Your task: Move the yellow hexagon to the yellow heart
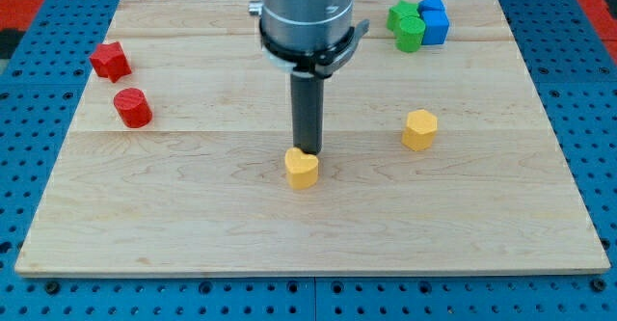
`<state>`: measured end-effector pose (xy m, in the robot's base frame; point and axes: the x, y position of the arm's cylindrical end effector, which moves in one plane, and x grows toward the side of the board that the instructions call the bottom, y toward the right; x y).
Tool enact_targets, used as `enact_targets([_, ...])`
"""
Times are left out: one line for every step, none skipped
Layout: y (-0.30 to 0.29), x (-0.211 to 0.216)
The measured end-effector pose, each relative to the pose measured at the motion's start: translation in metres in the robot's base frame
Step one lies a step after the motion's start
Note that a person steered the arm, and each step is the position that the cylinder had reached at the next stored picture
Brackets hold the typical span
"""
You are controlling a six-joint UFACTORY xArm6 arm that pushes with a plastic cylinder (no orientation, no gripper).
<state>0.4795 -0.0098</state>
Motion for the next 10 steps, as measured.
enact_targets([-0.003, 0.023])
enact_targets([-0.003, 0.045])
enact_targets([0.017, 0.050])
enact_targets([0.103, 0.050])
enact_targets([0.196, 0.045])
enact_targets([0.216, 0.028])
enact_targets([0.231, 0.002])
enact_targets([0.219, -0.018])
enact_targets([0.184, -0.042])
enact_targets([0.118, -0.044])
